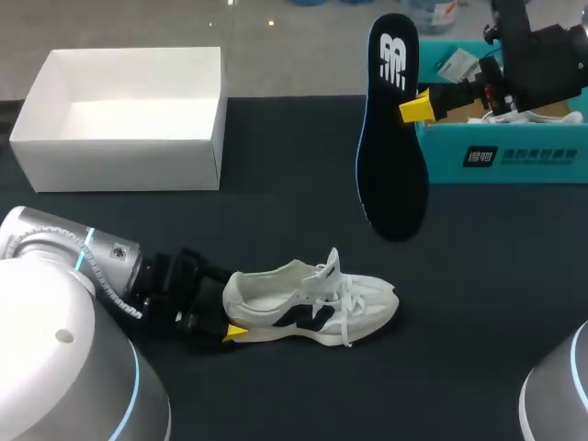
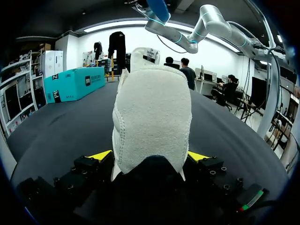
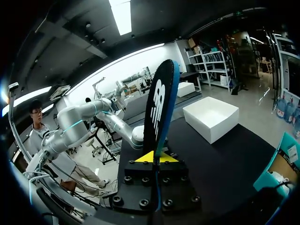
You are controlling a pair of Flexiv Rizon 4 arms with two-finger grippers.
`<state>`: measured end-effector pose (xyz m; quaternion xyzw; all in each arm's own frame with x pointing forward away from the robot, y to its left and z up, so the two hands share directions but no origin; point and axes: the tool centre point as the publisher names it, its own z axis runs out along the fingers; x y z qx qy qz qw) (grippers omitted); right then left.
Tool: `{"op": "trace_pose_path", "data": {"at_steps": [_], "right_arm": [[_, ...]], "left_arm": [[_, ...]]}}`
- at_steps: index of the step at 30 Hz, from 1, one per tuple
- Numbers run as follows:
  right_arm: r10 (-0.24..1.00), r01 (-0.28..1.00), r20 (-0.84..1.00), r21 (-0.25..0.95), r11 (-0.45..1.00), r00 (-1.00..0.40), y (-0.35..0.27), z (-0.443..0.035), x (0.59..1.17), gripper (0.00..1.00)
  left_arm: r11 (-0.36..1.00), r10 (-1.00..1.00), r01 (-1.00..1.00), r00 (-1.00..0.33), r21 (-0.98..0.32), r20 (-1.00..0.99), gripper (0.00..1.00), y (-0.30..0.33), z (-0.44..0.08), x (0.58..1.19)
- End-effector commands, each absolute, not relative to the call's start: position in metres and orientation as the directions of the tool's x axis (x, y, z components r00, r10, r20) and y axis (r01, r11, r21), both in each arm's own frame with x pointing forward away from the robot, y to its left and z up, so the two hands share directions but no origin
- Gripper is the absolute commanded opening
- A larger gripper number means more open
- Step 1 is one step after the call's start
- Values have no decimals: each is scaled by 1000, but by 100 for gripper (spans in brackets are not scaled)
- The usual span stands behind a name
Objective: Take the shoe out of the shoebox, open the shoe tongue, remove and reinsert the insole, then place the shoe into the shoebox
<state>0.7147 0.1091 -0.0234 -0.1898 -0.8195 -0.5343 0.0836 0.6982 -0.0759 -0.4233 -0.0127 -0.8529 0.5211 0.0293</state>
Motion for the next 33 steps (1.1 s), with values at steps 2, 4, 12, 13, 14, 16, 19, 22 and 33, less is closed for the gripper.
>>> {"op": "trace_pose_path", "data": {"at_steps": [2,4,12,13,14,16,19,22,33], "right_arm": [[221,401,341,843,359,-914,110,-24,716,0],[221,401,341,843,359,-914,110,-24,716,0],[221,401,341,843,359,-914,110,-24,716,0],[221,401,341,843,359,-914,110,-24,716,0],[221,401,341,843,359,-914,110,-24,716,0],[221,401,341,843,359,-914,110,-24,716,0],[221,401,341,843,359,-914,110,-24,716,0],[221,401,341,843,359,-914,110,-24,716,0],[221,401,341,843,359,-914,110,-24,716,0]], "left_arm": [[548,22,-11,-999,-836,28,100,-71,-413,692],[600,11,-8,-1000,-800,18,100,-71,-414,693],[600,11,-8,-1000,-800,18,100,-71,-414,693],[600,11,-8,-1000,-800,18,100,-71,-414,693],[600,11,-8,-1000,-800,18,100,-71,-414,693],[600,11,-8,-1000,-800,18,100,-71,-414,693],[629,-2,-5,-1000,-777,5,100,-66,-407,693],[673,-11,-8,-1000,-739,0,100,-62,-399,693],[782,-68,-79,-997,-618,43,100,-58,-376,694]]}}
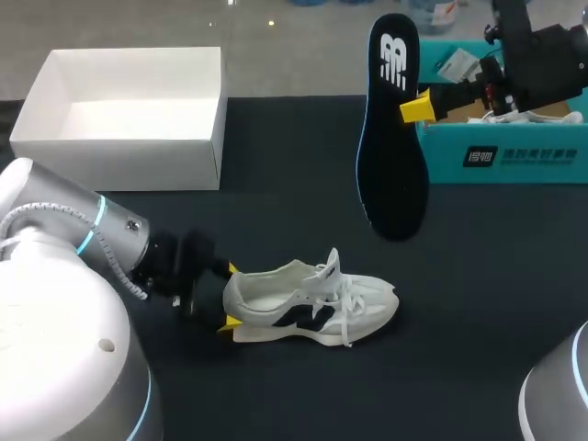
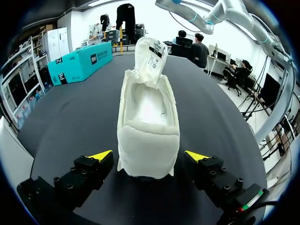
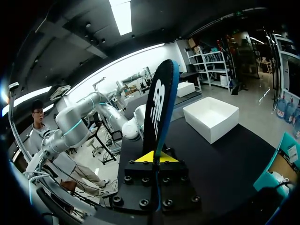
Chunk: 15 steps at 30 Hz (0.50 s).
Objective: Take the shoe out of the shoebox, open the shoe tongue, remove and reinsert the insole, then place the shoe into the shoebox
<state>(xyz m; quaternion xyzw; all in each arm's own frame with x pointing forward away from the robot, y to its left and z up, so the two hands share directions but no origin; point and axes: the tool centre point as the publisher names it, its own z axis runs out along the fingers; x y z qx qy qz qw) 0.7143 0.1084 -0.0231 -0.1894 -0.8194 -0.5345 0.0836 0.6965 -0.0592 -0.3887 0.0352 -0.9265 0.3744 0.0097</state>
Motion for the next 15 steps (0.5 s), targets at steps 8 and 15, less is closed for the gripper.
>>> {"op": "trace_pose_path", "data": {"at_steps": [8,15], "right_arm": [[221,401,341,843,359,-914,110,-24,716,0],[221,401,341,843,359,-914,110,-24,716,0]], "left_arm": [[858,-62,-94,-995,-505,79,100,-59,-358,695],[904,-89,-137,-987,-405,134,100,-62,-350,697]]}}
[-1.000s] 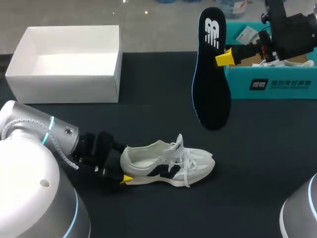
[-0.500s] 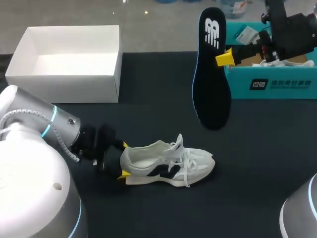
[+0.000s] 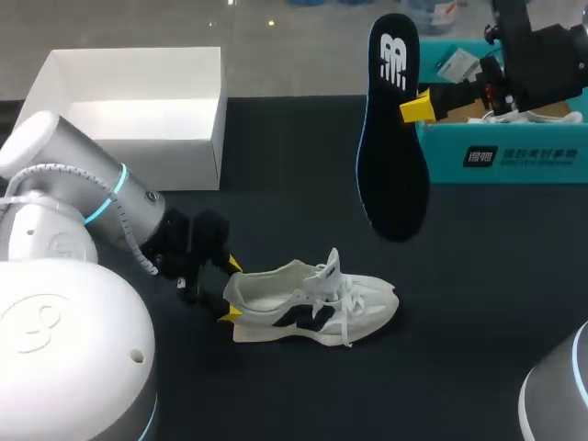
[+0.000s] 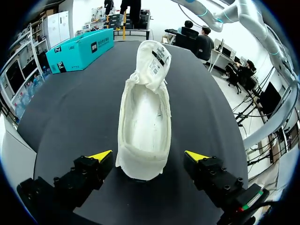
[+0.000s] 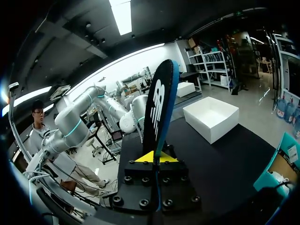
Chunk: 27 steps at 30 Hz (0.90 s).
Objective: Take the shoe out of the shoebox, open the shoe tongue, remove and reinsert the insole, then place the shoe into the shoebox
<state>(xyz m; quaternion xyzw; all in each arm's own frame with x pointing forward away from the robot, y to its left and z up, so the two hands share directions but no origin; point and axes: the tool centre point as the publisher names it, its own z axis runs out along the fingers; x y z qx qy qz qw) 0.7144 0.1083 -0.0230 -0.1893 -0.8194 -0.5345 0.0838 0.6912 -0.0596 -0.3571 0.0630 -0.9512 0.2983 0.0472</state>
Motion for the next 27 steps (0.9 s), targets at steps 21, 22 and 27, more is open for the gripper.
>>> {"op": "trace_pose_path", "data": {"at_steps": [21,22,27], "right_arm": [[221,401,341,843,359,-914,110,-24,716,0],[221,401,341,843,359,-914,110,-24,716,0],[221,401,341,843,359,-914,110,-24,716,0]], "left_arm": [[981,3,2,-1000,-195,4,100,-84,-330,695],[983,2,3,-1000,-185,-4,100,-84,-329,695],[985,-6,-5,-1000,-175,-5,100,-80,-326,695]]}}
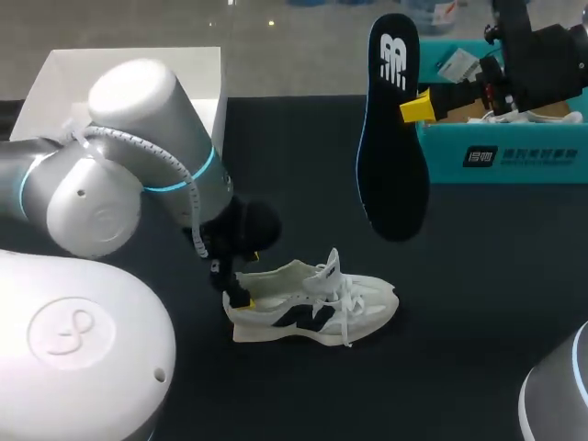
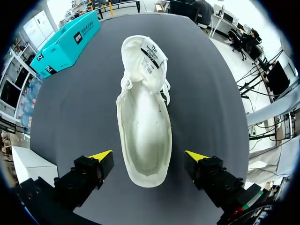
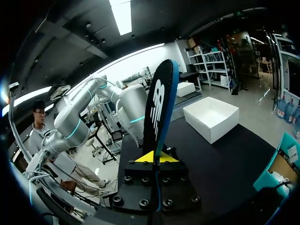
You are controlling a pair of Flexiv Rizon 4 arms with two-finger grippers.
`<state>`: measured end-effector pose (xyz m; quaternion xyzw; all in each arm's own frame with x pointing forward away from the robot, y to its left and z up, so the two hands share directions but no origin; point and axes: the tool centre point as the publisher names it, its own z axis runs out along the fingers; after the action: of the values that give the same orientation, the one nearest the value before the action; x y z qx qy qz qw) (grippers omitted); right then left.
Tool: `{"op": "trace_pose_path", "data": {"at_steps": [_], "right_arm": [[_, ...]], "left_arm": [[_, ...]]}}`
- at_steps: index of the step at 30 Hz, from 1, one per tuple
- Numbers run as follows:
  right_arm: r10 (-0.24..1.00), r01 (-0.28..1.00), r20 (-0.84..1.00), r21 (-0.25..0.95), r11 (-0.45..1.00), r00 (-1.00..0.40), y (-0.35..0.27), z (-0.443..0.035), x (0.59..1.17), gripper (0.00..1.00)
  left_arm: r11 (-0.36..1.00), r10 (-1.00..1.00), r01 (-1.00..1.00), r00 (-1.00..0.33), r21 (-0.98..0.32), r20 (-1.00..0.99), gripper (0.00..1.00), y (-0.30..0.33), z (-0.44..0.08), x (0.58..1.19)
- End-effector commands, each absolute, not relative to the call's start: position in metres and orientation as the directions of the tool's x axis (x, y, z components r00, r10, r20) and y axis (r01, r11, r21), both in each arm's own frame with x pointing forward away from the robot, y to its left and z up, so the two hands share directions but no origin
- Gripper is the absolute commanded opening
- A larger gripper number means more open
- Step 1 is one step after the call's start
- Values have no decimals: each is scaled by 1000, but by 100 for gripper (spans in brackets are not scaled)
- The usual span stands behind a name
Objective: Take the shoe out of the shoebox, open the shoe tongue, remove and reinsert the insole, then place the shoe into the shoebox
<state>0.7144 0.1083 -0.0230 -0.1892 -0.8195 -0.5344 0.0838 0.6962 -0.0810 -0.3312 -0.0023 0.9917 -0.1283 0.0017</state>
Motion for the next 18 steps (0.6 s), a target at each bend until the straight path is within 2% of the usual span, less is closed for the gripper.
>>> {"op": "trace_pose_path", "data": {"at_steps": [1,18], "right_arm": [[221,401,341,843,359,-914,110,-24,716,0],[221,401,341,843,359,-914,110,-24,716,0]], "left_arm": [[985,-7,-6,-1000,-175,-6,100,-79,-326,695],[982,23,25,-1000,-187,-14,100,-76,-325,694]]}}
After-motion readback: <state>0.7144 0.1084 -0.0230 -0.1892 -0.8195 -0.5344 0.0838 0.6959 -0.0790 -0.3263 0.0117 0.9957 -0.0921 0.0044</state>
